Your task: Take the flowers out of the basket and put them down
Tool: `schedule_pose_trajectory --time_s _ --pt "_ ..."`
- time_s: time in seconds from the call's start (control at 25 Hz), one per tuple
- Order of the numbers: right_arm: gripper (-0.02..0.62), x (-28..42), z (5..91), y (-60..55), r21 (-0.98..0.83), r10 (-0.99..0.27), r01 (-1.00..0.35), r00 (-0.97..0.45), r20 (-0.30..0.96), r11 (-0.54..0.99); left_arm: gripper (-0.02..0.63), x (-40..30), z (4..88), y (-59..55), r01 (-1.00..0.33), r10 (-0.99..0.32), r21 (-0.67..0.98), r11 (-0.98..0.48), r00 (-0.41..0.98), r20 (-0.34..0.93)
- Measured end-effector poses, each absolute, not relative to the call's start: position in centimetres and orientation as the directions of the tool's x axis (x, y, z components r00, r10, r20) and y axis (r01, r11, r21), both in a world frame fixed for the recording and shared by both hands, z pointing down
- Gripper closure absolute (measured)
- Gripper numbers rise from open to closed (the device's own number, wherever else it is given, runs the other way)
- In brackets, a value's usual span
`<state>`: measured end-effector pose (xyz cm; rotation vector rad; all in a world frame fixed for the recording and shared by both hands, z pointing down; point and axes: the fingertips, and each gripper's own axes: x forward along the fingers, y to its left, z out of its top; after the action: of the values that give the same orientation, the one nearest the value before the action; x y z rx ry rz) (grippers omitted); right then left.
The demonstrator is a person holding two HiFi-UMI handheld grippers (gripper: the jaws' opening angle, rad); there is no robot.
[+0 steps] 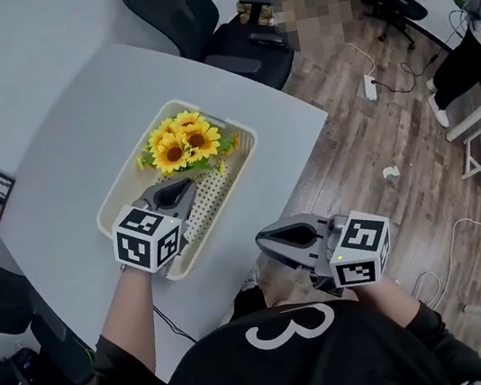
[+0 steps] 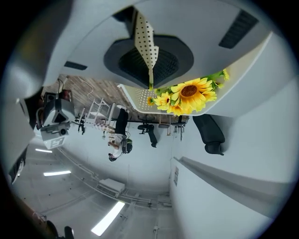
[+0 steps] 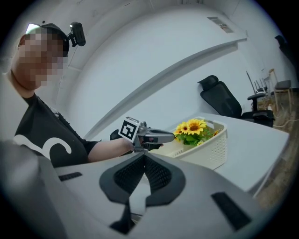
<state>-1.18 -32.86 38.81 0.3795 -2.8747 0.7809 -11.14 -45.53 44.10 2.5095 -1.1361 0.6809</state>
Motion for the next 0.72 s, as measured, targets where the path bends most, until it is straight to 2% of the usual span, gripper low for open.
schedule_pose_trajectory --time_s 0.4,0.72 --pt "0.586 0.6 40.4 -33.1 -0.505 -0.229 -0.321 -0.944 0.237 0.801 0.442 -11.1 49.4 -48.3 -0.697 -0.589 -0.140 -0.704 0.461 0.664" --pt "0.587 2.3 40.9 -33.2 -0.512 -0.258 -0.355 -0.933 0.252 0.782 0.426 -11.7 52.2 -50.1 -0.617 -0.608 -0.325 -0.717 0.324 0.725"
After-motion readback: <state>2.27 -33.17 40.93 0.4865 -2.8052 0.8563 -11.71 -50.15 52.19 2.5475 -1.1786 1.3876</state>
